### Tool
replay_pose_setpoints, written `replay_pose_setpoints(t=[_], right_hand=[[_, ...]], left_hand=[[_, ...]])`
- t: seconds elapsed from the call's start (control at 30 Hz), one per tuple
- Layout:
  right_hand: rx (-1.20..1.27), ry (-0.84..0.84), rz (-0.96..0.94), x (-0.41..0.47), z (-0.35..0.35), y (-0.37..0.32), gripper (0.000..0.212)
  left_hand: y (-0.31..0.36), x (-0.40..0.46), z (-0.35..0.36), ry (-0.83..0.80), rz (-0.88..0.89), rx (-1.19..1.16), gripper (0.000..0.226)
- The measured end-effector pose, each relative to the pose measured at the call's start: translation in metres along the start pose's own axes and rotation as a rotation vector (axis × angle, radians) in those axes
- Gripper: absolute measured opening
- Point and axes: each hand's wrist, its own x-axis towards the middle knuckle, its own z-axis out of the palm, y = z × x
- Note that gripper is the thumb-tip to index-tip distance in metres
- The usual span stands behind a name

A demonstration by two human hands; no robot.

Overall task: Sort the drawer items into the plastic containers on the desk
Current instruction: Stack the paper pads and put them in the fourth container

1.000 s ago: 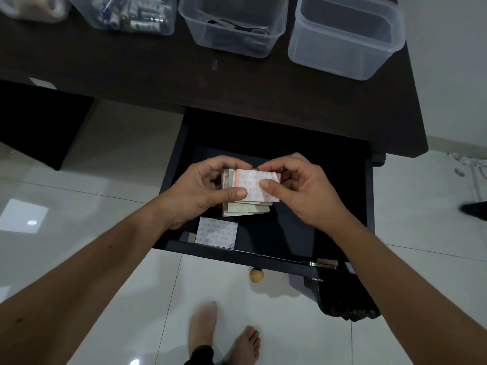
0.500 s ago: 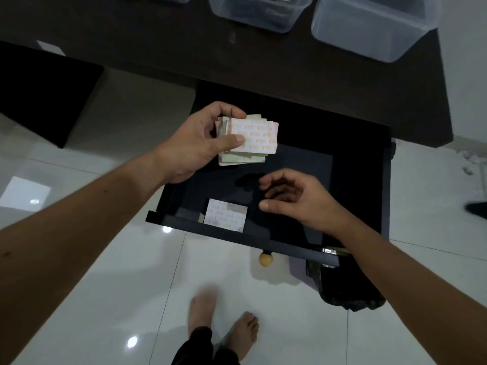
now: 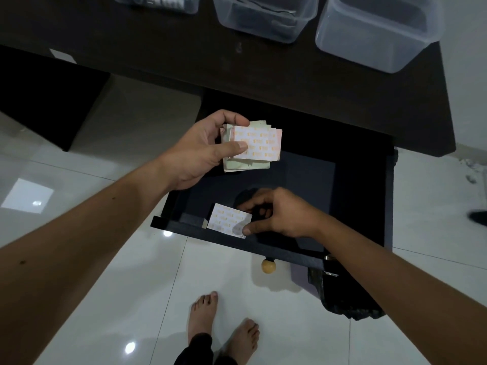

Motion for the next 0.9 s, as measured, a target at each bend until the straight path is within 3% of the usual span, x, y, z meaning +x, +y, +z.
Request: replay_pose_setpoints(t=[0.2,0.67,0.9], right_hand=[[0.132,0.024,-0.034,-0.002,0.005,0.006,0.031],[0.534,0.110,-0.134,-0.038,-0.017,-0.003,0.021],[0.613,0.354,-0.282,-0.050,-0.049,-0.022,0.023]], left_hand=[[-0.001,-0.001,0.000,-0.007,0.007,-0.005,0.030],[-0.001,-0.003,0.002,0.000,-0.002,0.028,0.032],[-0.004,-0.006,0.002,-0.004,0.024,0.049,0.032]])
